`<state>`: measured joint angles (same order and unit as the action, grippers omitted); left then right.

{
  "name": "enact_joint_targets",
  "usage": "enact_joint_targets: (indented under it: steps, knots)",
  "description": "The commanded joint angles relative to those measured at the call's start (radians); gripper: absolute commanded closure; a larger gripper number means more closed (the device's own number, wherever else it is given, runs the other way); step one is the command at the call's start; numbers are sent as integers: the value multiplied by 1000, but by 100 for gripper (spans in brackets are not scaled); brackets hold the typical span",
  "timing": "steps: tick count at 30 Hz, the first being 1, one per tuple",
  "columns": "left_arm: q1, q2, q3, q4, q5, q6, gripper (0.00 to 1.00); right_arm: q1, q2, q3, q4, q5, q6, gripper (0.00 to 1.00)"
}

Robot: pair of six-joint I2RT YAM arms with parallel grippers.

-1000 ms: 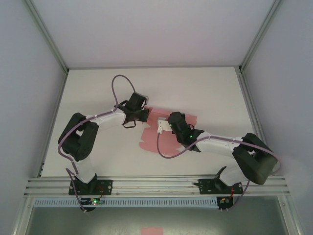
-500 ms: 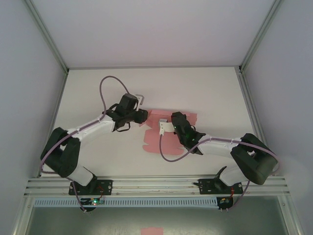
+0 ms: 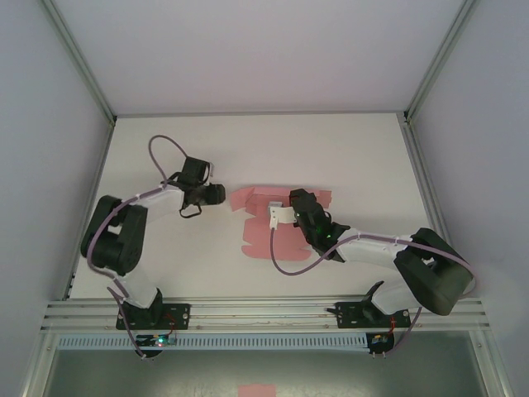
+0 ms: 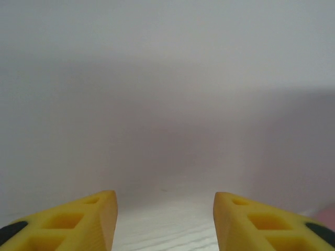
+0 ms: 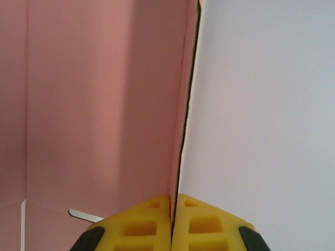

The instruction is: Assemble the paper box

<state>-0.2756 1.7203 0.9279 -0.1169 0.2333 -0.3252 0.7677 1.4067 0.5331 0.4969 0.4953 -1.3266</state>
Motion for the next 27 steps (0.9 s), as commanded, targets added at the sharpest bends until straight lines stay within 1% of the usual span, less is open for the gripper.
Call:
enact_joint_targets:
  steps: [1,3,5,7,9,12,15,16,18,22,25,27]
  knots:
    - [-50,-27,-36,128,284,137,52,-5,-14,-7,-56,-8,25,100]
    - [-79,-71,-92,191,335,180,53,-5,-15,-6,-70,-1,26,100]
    - [-106,-110,-122,199,373,222,53,-5,-16,-11,-73,3,23,100]
    - [-132,-129,-133,190,389,269,53,-4,-21,-12,-84,5,24,100]
    - [-163,-126,-124,170,382,305,53,6,-29,-13,-106,11,25,100]
    - [-194,-93,-96,171,377,324,55,22,-43,-17,-123,18,42,100]
    - [-215,-67,-65,160,404,337,56,25,-39,-13,-153,25,61,100]
    - [-225,-64,-66,166,400,343,56,27,-36,-14,-152,31,61,100]
    - [-238,-63,-76,199,353,332,55,29,-34,-17,-148,35,56,100]
    - [-240,-25,-70,299,281,247,55,45,-44,-18,-189,17,77,100]
    - [-248,18,-45,356,276,221,52,57,-46,-33,-212,-17,79,100]
    - [-257,38,-37,397,243,203,50,70,-38,-32,-238,-13,88,100]
